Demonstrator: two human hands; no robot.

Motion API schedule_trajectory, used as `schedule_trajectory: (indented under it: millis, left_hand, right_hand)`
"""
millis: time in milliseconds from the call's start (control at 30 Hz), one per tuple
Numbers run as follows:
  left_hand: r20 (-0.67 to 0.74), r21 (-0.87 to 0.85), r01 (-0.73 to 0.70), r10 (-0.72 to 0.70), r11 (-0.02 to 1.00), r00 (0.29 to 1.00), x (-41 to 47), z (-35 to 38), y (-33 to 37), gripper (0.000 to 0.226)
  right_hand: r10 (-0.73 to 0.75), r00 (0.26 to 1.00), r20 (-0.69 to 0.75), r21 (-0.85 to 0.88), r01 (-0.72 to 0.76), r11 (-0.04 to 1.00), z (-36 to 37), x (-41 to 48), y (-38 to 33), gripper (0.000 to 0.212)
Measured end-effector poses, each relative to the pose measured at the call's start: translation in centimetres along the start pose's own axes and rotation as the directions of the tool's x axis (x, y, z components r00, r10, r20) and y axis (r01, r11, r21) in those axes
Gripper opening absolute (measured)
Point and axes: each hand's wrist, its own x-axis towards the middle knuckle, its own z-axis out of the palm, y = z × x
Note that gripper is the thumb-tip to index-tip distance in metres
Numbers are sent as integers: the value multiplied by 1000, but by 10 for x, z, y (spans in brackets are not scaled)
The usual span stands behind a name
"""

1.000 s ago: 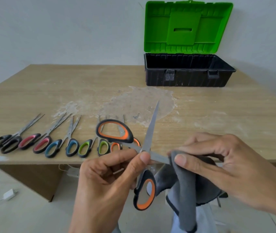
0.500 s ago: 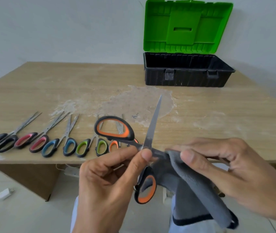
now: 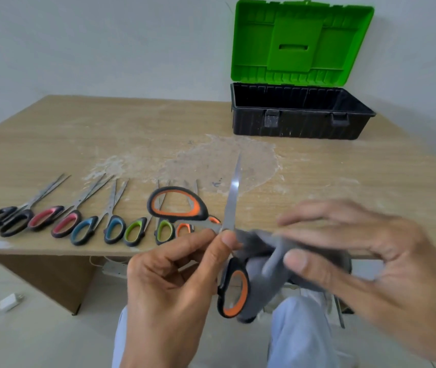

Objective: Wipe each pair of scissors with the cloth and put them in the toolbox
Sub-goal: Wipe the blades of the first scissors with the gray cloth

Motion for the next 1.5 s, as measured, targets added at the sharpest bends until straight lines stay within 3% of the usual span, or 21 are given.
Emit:
schedule_trajectory:
  millis: [100,233,300,367,500,633,767,900,1067,1267,1500]
  left_hand:
    - [-31,-121,61,-65,991,997,2,0,-1,6]
    - [53,-159,75,-67,984,996,2,-6,-5,21]
    - [48,-168,102,-95,980,994,3,-8,-6,25]
    - [71,-139,122,-113,983,991,5,-8,-4,18]
    - [121,-112,161,-147,981,982,7,-5,0,13]
    - [99,-132,211,-199,968,975,7,-2,0,12]
    - [61,-163,260,-254,952,965,8,0,-5,25]
    - [54,-148,257,-252,955,966,7,3,-4,21]
    - [107,-90,220,-211,971,972,5,5,3,15]
    - [149,-75,131,-119,989,982,5,11,3,13]
    - [116,-143,258,-243,956,963,6,6,1,21]
  right_hand:
    - [67,987,149,137,-87,987,9,-2,3,25]
    - [191,980,57,270,-199,942,11,4,4,23]
    - [212,971,111,214,-231,949,10,7,5,32]
    - [195,969,153,175,-221,960,11,8,6,28]
    - [212,976,58,225,-219,949,11,8,9,26]
    - [247,968,51,240,-252,938,13,10,3,26]
    - [263,965,19,248,-259,933,15,11,7,20]
    - [274,961,46,294,-275,915,16,10,6,17]
    - [315,949,-27,390,-281,877,14,6,10,25]
    - [250,960,130,344,-280,896,19,12,1,22]
    - [307,944,121,300,-330,895,12,5,13,40]
